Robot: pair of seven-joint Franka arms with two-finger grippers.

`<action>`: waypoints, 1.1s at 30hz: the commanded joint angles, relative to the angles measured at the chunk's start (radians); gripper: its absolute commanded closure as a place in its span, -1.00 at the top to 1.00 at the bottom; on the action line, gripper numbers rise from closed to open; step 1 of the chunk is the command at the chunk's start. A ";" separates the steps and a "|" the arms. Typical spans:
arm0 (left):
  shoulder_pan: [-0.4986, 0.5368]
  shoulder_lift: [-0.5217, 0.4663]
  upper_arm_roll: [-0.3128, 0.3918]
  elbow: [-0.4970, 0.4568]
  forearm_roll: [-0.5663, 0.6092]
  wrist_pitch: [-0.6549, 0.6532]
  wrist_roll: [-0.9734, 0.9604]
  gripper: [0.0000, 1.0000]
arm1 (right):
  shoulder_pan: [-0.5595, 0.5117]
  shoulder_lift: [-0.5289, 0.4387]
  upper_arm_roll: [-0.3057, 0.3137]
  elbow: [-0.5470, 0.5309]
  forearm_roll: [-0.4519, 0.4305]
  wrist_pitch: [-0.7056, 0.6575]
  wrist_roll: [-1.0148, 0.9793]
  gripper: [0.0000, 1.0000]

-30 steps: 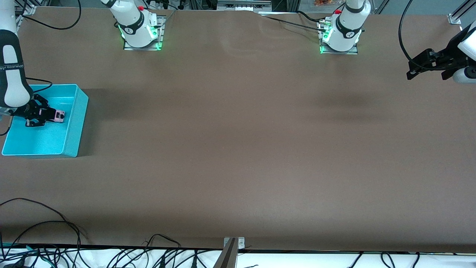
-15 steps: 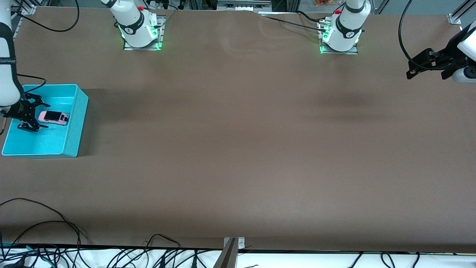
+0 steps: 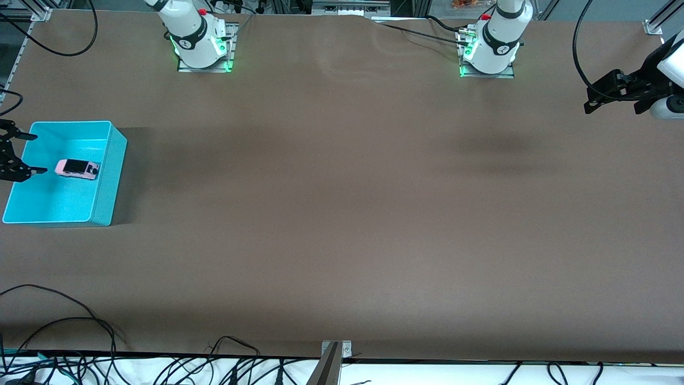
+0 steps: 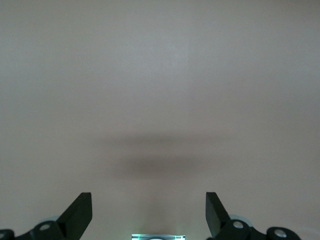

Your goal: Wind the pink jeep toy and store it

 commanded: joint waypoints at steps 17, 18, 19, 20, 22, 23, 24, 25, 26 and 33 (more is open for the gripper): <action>-0.003 0.012 0.002 0.024 0.017 -0.018 0.000 1.00 | 0.029 -0.177 0.230 0.048 -0.145 0.016 -0.284 1.00; -0.001 0.012 0.002 0.024 0.017 -0.018 0.000 1.00 | 0.029 -0.196 0.242 0.027 -0.147 0.026 -0.284 1.00; -0.001 0.012 0.002 0.024 0.017 -0.018 0.000 1.00 | 0.029 -0.217 0.253 0.004 -0.148 0.036 -0.284 1.00; -0.001 0.012 0.002 0.024 0.017 -0.019 0.000 1.00 | 0.029 -0.239 0.262 -0.019 -0.148 0.040 -0.286 1.00; -0.003 0.012 0.002 0.024 0.017 -0.019 0.000 1.00 | 0.029 -0.279 0.287 -0.059 -0.150 0.052 -0.292 1.00; -0.001 0.013 0.002 0.024 0.017 -0.019 0.000 1.00 | 0.029 -0.299 0.301 -0.082 -0.155 0.062 -0.298 1.00; -0.001 0.012 0.002 0.024 0.017 -0.019 0.000 1.00 | 0.029 -0.317 0.317 -0.108 -0.164 0.072 -0.306 1.00; -0.001 0.012 0.002 0.024 0.017 -0.019 0.000 1.00 | 0.029 -0.334 0.334 -0.131 -0.179 0.085 -0.314 1.00; -0.001 0.012 0.002 0.024 0.017 -0.019 0.000 1.00 | 0.029 -0.354 0.356 -0.159 -0.205 0.100 -0.324 1.00; -0.001 0.012 0.002 0.024 0.017 -0.019 0.000 1.00 | 0.029 -0.425 0.420 -0.237 -0.247 0.146 -0.465 1.00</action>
